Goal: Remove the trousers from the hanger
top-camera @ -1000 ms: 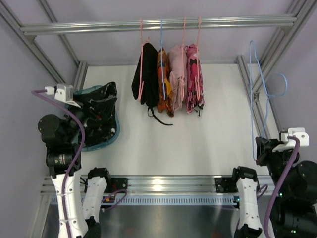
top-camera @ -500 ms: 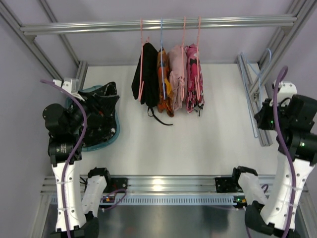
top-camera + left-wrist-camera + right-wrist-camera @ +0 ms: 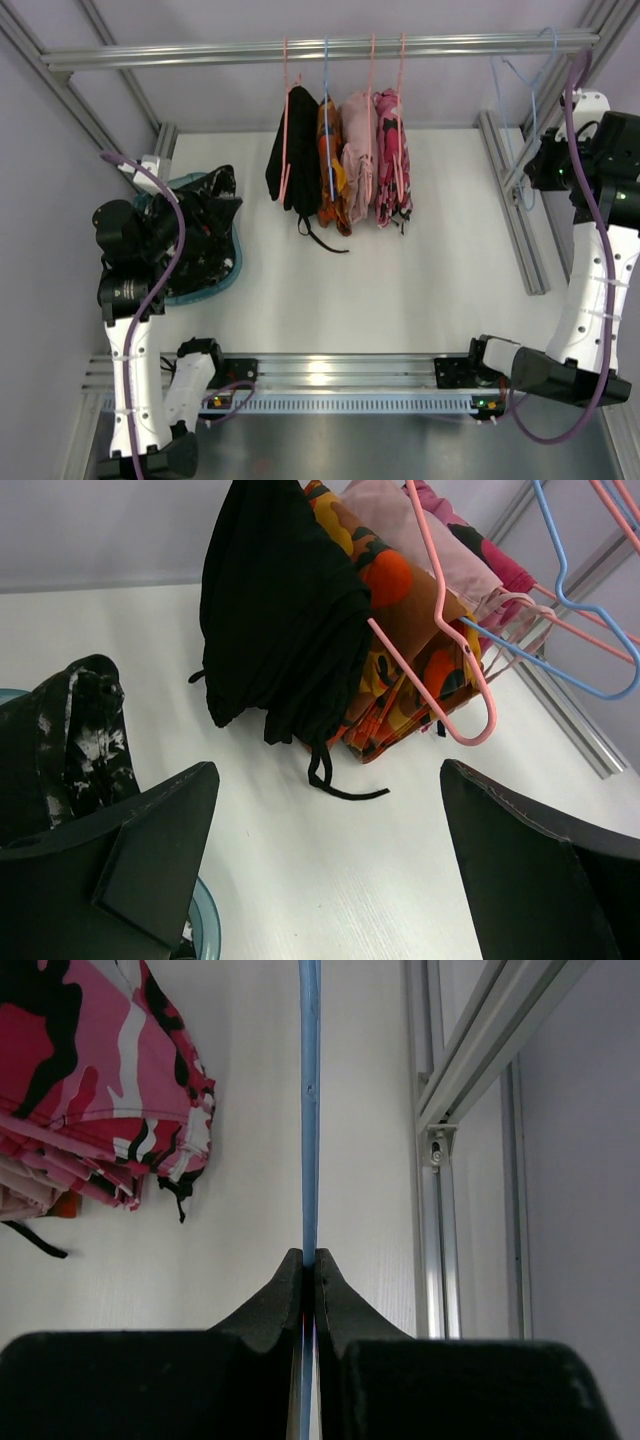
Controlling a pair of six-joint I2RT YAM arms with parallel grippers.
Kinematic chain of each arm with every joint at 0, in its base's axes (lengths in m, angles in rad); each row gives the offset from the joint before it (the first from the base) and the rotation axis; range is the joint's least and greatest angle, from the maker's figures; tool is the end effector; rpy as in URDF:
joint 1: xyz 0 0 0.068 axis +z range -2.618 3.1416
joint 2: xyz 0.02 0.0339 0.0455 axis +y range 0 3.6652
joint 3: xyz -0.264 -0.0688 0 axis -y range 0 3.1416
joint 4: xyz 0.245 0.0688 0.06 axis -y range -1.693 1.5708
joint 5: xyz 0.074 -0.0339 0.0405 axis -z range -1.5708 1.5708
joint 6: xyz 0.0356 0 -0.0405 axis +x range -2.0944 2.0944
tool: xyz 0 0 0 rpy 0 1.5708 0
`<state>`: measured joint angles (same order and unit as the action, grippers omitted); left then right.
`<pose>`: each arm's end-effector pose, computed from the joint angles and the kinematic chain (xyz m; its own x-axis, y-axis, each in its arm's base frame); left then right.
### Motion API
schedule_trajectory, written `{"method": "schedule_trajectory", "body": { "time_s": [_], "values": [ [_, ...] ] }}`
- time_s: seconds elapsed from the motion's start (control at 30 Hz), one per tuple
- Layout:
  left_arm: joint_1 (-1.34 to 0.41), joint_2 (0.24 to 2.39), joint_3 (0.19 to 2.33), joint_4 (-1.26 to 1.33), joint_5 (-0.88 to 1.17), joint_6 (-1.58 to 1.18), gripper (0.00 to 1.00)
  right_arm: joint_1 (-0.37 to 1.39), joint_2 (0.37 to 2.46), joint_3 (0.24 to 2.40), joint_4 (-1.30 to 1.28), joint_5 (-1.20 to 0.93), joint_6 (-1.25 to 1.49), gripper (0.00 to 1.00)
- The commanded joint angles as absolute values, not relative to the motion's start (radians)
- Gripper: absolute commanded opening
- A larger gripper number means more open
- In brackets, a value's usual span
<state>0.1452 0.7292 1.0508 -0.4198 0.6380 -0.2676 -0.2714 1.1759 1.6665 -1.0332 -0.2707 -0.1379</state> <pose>0.1403 -0.0009 0.4137 -0.2179 -0.2465 -0.9443 0.4279 0.8455 -0.3195 0.1943 -0.0442 0.4696 -0.4979 0.0011 -0.8672 -0.0310 0.9993 0.0190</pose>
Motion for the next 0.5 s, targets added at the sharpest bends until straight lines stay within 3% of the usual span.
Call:
{"method": "schedule_trajectory", "body": {
  "time_s": [0.0,0.47],
  "values": [
    [0.146,0.723,1.085,-0.417,0.638,-0.221,0.98,-0.287,1.203,1.749,-0.913,-0.279,-0.13,0.0],
    [0.146,0.88,1.192,-0.663,0.54,-0.058,0.98,-0.327,1.328,1.715,-0.873,-0.284,-0.13,0.0]
  ]
}}
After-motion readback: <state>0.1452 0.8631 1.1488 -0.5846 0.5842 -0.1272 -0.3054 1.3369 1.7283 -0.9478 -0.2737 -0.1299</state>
